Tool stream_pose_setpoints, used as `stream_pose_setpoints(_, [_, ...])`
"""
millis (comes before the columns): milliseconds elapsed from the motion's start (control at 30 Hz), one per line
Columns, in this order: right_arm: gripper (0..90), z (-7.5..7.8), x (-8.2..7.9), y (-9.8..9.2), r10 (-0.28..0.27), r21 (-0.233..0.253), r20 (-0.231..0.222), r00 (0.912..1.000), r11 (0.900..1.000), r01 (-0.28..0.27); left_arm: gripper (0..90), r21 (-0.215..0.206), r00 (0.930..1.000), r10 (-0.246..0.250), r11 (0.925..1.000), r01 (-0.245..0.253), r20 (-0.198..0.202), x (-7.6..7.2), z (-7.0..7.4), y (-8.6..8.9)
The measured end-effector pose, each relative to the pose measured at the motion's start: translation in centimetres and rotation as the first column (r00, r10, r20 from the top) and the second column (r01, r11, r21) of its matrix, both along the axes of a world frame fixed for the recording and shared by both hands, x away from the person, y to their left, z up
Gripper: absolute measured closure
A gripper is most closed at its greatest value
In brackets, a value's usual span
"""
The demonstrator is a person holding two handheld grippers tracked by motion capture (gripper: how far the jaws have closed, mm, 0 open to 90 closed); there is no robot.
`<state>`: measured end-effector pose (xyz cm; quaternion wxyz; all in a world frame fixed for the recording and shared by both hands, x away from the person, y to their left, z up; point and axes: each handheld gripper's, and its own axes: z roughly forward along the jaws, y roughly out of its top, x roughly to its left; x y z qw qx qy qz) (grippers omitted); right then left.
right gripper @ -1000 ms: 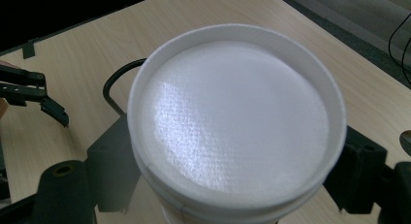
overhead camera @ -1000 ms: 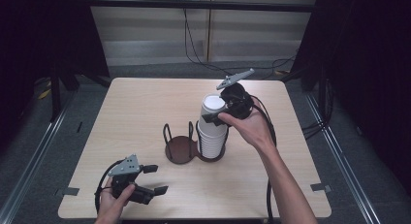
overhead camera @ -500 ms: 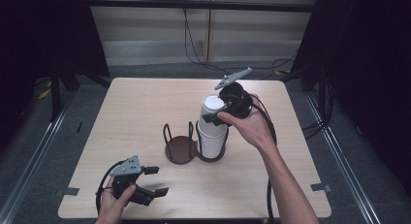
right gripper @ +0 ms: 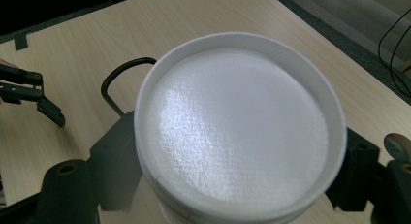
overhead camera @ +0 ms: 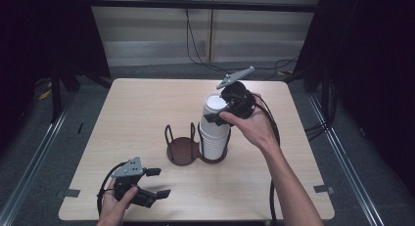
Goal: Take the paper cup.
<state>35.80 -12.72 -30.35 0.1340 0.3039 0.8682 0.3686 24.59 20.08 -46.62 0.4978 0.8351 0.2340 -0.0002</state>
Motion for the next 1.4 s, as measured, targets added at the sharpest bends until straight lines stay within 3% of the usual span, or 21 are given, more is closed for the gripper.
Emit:
stream_pose_setpoints(267, [22.2, 0.9, -0.2, -0.2, 0.002, 0.024, 0.018, 0.9998, 1.000, -0.003, 16.0, -0.001, 0.9996, -0.022, 0.9998, 0.022, -0.017, 0.0, -0.1, -0.1])
stream_pose_setpoints(867, [22.5, 2.0, -0.9, -1.7, -0.017, 0.109, 0.052, 0.9985, 0.994, 0.011, 16.0, 0.001, 0.9998, -0.014, 0.9999, 0.014, -0.018, 0.0, -0.1, -0.1])
stream_pose_setpoints(1400, [23.1, 3.3, -1.6, -2.8, -0.024, 0.185, 0.078, 0.9967, 0.983, 0.009, 16.0, 0.005, 1.0000, 0.002, 1.0000, -0.002, -0.008, 0.0, -0.1, -0.1])
